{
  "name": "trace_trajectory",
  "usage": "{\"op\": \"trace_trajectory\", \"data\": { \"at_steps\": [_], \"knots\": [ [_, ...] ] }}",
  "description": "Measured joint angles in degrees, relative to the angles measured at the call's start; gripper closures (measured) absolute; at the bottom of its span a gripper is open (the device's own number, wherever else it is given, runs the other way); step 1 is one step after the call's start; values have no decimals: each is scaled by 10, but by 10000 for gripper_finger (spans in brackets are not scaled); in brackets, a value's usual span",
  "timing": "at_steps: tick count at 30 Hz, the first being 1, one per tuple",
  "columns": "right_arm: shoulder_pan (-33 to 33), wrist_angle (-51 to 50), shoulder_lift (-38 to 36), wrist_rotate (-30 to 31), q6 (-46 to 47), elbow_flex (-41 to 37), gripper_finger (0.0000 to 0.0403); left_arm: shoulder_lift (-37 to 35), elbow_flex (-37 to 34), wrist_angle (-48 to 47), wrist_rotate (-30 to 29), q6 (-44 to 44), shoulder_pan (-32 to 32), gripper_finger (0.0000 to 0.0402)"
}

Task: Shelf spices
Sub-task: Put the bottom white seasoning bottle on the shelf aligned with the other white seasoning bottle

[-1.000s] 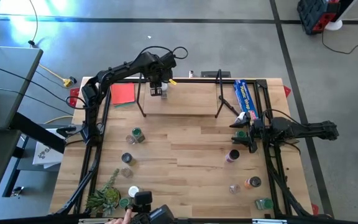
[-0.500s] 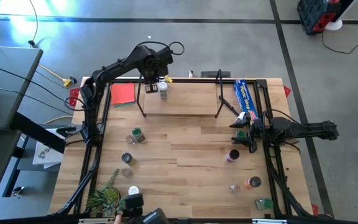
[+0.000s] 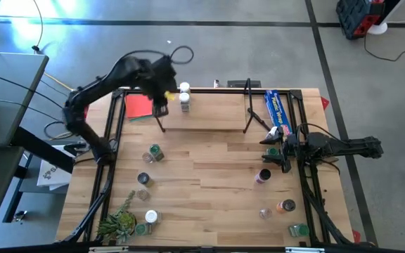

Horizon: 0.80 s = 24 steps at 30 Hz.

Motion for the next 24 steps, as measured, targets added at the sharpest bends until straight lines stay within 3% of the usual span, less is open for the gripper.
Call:
{"op": "trace_trajectory", "data": {
  "at_steps": [5, 14, 16, 21, 24],
  "knots": [
    [0, 0, 0, 0, 0, 0, 123, -79, -122, 40, 1, -50, -94, 294],
    [0, 0, 0, 0, 0, 0, 123, -139, -312, 119, 35, -256, -223, 293],
    [0, 0, 0, 0, 0, 0, 123, -136, -338, 130, 57, -268, -237, 291],
    [0, 0, 0, 0, 0, 0, 123, -120, -359, 133, 174, -272, -291, 254],
    [0, 0, 0, 0, 0, 0, 123, -119, -359, 139, 186, -279, -345, 218]
  ]
}}
